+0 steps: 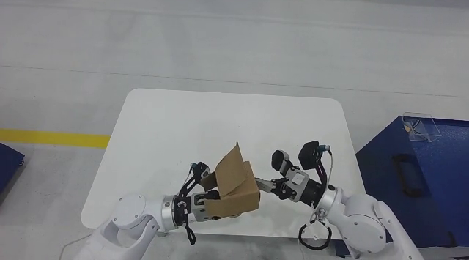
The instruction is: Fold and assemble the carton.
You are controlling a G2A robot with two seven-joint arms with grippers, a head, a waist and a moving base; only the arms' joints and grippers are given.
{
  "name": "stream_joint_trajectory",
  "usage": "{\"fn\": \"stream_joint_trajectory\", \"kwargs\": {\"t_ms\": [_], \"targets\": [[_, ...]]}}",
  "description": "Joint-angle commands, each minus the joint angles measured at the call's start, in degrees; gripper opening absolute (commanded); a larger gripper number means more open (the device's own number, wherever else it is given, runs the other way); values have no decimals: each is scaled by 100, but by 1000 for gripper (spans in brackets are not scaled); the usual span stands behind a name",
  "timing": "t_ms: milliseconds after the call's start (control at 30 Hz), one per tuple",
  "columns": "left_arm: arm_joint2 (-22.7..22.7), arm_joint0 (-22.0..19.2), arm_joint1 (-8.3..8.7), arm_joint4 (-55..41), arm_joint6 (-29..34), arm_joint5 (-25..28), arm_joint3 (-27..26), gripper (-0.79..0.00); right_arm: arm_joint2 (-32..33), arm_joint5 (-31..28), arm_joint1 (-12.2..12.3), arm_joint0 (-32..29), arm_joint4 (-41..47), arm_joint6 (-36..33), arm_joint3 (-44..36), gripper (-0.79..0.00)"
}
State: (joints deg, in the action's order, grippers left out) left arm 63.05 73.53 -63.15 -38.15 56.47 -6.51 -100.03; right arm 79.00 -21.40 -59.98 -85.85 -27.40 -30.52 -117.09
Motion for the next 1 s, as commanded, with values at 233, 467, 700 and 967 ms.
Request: {"fn": "stream_joint_trajectory", "kwargs": {"t_ms": [233,467,700,967], "targets": [[-32,-15,-6,-67,16,-32,6,-785,-133,16,-19,89,91,79,138,0],[-31,-50,-8,-94,40,-51,50,-785,-156,-12,-35,91,144,313,194,0],[29,-73,1,-121,43,-74,80,-785,266,-63,15,-207,330,225,172,0],[19,-89,-1,-107,4,-85,68,-785,49,-75,0,-108,323,125,317,0]]}}
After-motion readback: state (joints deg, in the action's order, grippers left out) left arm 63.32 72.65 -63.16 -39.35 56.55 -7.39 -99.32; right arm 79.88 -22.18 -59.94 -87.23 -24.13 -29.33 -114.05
